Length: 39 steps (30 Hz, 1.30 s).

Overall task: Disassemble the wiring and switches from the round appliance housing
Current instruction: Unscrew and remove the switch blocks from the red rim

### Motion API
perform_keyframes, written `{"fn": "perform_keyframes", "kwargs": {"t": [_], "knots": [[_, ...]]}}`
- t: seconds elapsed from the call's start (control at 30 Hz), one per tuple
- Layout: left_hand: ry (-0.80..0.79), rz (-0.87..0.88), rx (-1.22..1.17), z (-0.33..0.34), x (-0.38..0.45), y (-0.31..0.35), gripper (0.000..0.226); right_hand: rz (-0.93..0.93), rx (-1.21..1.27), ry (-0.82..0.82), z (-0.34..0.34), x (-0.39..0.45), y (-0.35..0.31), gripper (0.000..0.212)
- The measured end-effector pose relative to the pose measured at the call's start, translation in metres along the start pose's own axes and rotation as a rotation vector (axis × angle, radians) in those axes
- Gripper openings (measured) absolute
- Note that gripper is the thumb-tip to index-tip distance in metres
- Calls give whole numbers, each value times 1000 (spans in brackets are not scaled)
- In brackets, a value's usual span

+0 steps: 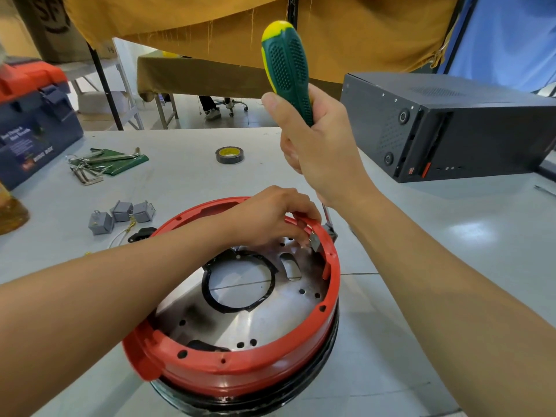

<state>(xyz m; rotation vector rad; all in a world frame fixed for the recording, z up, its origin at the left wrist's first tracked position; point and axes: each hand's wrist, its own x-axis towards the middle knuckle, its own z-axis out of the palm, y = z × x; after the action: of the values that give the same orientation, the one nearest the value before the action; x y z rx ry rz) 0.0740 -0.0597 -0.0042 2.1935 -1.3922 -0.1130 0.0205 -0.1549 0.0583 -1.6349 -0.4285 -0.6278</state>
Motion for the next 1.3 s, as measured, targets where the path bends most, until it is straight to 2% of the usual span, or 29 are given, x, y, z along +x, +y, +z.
{"fn": "perform_keyframes", "kwargs": {"t": [0.33, 0.57, 0.73, 1.3], "knots": [[-16, 16, 30, -1, -1, 0, 30, 1, -23, -18, 1, -1, -2, 22], [-46, 76, 133, 0, -7, 5, 48, 7, 7, 6, -1, -1, -3, 23], [-27, 91, 160, 4, -8, 7, 39, -1, 10, -5, -1, 0, -3, 22], [6, 125, 83, 11, -6, 7, 43, -32, -40, -38, 1, -4, -5, 20]]}}
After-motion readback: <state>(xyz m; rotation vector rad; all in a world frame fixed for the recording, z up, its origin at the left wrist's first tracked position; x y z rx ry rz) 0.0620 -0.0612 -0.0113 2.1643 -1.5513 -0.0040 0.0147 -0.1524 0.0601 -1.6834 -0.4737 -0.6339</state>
